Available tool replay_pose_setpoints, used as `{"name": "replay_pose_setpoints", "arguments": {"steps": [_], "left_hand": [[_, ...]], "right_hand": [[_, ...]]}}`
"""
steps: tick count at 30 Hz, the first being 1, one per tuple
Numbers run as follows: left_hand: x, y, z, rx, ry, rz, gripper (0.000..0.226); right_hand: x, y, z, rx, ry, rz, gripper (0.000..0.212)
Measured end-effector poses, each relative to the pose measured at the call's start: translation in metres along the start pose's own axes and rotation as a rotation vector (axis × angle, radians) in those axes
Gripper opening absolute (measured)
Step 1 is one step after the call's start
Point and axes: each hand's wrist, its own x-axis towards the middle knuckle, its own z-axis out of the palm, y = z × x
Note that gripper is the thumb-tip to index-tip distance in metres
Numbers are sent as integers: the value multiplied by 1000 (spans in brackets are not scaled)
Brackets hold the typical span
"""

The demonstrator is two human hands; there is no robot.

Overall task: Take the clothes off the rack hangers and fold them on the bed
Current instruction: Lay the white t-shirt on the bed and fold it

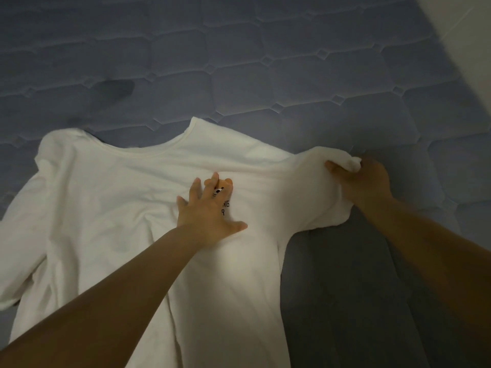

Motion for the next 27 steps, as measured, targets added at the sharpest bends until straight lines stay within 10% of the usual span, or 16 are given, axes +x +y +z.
{"name": "replay_pose_setpoints", "arguments": {"steps": [5,16,27], "left_hand": [[-4,6,-12,-148,248,97,61],[46,74,-44,-164,280,284,44],[79,140,-41,-107,274,595,40]], "right_hand": [[-2,10,-8,340,-174,431,109],[-60,56,5,723,-610,668,28],[-64,77,17,1232,-52,676,18]]}}
